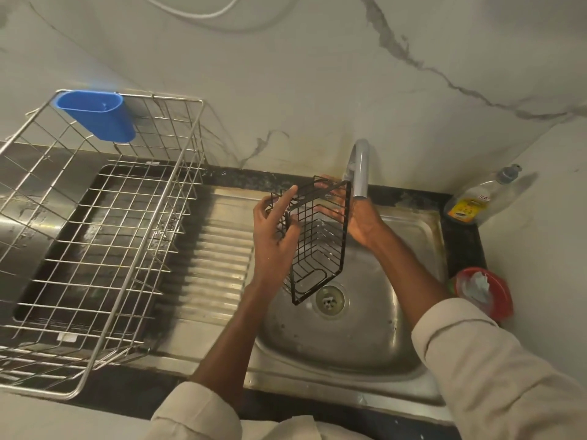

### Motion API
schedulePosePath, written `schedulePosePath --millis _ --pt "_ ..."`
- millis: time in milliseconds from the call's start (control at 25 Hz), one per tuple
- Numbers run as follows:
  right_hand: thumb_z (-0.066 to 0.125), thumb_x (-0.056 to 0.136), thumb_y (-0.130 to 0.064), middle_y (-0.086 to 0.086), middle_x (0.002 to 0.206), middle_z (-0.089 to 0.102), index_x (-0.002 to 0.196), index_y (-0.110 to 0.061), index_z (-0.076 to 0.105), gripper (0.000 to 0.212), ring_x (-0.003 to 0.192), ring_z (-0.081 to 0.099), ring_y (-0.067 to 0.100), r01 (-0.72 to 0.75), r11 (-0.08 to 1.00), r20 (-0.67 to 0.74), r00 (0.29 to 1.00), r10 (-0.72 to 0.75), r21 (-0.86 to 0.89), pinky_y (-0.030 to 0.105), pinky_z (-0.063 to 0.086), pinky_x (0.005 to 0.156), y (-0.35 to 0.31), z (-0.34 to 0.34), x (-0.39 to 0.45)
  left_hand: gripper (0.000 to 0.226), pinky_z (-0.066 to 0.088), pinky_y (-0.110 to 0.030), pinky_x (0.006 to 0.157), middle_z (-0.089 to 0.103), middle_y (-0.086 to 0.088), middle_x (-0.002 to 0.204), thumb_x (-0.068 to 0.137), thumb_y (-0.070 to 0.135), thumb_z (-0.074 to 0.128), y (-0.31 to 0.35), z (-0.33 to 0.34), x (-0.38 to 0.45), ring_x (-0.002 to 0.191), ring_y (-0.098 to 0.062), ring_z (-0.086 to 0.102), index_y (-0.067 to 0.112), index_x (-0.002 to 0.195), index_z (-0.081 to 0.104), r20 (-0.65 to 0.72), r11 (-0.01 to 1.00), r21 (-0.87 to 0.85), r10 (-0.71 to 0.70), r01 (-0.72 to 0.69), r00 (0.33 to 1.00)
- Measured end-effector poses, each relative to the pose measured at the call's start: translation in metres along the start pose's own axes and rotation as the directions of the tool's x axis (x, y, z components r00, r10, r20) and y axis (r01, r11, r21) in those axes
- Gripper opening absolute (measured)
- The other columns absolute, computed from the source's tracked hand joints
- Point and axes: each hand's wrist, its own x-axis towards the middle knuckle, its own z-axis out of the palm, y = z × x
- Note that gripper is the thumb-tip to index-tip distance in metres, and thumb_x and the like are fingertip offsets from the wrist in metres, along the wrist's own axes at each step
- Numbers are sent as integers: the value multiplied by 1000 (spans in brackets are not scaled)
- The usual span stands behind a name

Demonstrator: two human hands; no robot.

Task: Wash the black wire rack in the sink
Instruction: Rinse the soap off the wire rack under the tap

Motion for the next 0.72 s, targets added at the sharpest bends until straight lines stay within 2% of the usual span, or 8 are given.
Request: schedulePosePath --millis 120,240,360,440,520,600,680,720 --pt "40 110 -29 9 124 74 120 -13 72 37 122 67 28 35 999 15 999 -36 28 43 56 102 -2 -2 -6 55 50 -11 86 42 -11 139 102 0 57 5 -3 -2 109 9 47 30 149 62 13 999 -22 24 -24 1000" --pt "44 107 -20 9 132 69 125 -7 70 33 130 61 26 55 998 26 998 -54 -18 46 43 115 0 -10 -11 64 46 -10 93 41 -14 139 97 -11 48 7 -1 -5 108 12 46 27 147 63 27 999 0 47 -47 999" --pt "45 105 -16 12 138 65 134 1 62 38 135 57 26 76 997 55 996 -77 13 44 38 120 5 -16 -21 67 42 -14 105 41 -14 138 92 -14 44 3 1 -9 124 0 45 23 144 63 51 996 28 78 -79 996" --pt "43 106 -21 12 140 64 141 -1 57 42 136 56 23 100 995 60 993 -101 22 41 38 119 7 -18 -31 48 47 -33 111 44 -11 140 104 -2 43 -3 3 -12 131 -8 48 22 145 55 57 997 3 80 -80 995" --pt "41 108 -24 11 140 64 142 -2 56 43 136 56 21 115 992 55 992 -118 51 39 39 117 8 -20 -40 36 47 -54 111 48 -11 142 113 18 40 -8 5 -16 132 -28 52 21 148 45 59 996 -53 81 -78 995" --pt "44 108 -26 11 140 64 142 -3 58 43 137 55 24 126 989 52 990 -130 82 40 40 116 9 -22 -44 45 44 -49 117 47 -13 146 112 13 44 -8 5 -19 136 -32 49 15 155 35 85 997 -74 37 -31 996" --pt "47 107 -28 10 140 65 140 -5 60 43 137 54 27 120 987 51 991 -126 109 42 41 116 10 -21 -46 62 42 -36 120 41 -10 152 105 -3 49 -9 3 -21 141 -24 44 12 161 28 136 1000 -21 -12 15 991" --pt "47 107 -28 9 138 66 139 -5 61 42 136 55 27 117 987 43 992 -123 108 42 42 115 11 -19 -47 68 44 -36 118 39 -7 150 99 -6 51 -10 1 -22 140 -20 44 12 161 28 169 1000 23 -21 17 985"
